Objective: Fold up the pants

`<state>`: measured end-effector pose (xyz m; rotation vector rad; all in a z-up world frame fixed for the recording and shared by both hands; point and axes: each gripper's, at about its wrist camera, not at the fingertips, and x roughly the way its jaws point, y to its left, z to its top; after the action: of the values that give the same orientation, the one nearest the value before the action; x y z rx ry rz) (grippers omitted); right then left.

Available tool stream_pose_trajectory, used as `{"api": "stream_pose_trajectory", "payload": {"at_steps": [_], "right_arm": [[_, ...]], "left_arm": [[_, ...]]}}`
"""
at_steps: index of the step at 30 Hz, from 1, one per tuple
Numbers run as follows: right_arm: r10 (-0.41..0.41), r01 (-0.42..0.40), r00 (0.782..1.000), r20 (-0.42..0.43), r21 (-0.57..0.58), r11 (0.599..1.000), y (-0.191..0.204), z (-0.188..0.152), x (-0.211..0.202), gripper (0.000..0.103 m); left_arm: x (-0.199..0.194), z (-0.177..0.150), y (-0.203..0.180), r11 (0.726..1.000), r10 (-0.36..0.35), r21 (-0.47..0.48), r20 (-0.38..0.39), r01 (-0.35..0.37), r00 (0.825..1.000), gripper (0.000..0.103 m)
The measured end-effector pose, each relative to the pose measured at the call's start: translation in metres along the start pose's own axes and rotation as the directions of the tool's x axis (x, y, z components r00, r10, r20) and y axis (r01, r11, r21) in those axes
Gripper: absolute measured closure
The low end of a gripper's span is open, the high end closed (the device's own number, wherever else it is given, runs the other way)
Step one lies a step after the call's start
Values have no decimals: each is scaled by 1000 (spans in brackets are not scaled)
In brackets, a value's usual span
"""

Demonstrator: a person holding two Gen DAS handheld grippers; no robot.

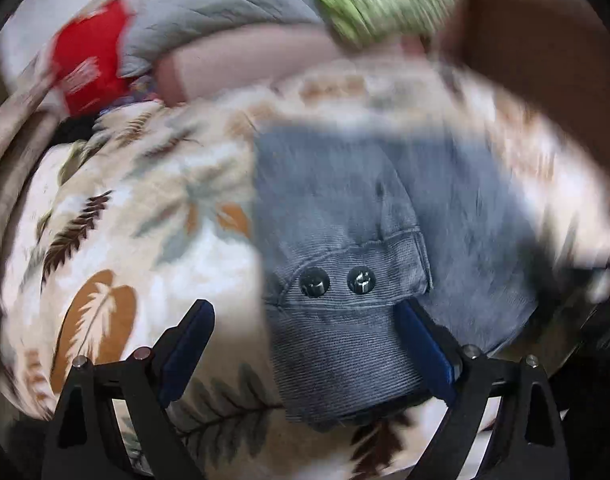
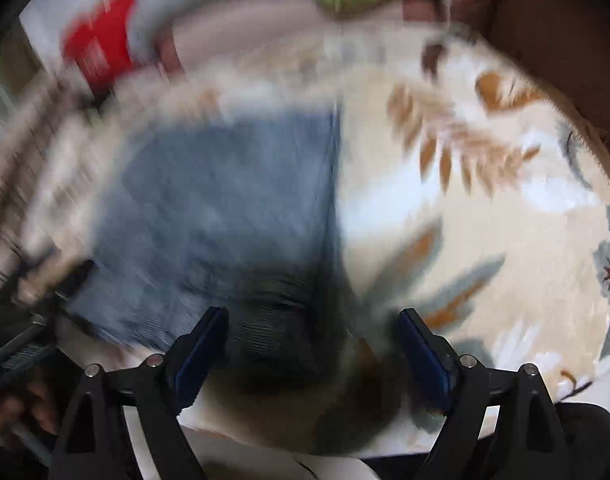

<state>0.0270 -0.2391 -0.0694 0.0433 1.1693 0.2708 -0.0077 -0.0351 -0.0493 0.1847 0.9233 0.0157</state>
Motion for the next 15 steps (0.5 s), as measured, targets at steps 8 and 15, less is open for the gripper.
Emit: {"api": "stream_pose_trajectory", "payload": {"at_steps": [8, 15], "right_arm": [[62, -82, 985, 158, 124, 989, -33, 3, -51, 13], [323, -351, 936, 144, 267, 898, -63, 13, -53, 13]], "left_arm": [[-39, 12, 35, 987, -77, -126, 148, 96, 986, 10], [-29, 8, 86, 897, -271, -332, 110, 292, 956, 10]]}}
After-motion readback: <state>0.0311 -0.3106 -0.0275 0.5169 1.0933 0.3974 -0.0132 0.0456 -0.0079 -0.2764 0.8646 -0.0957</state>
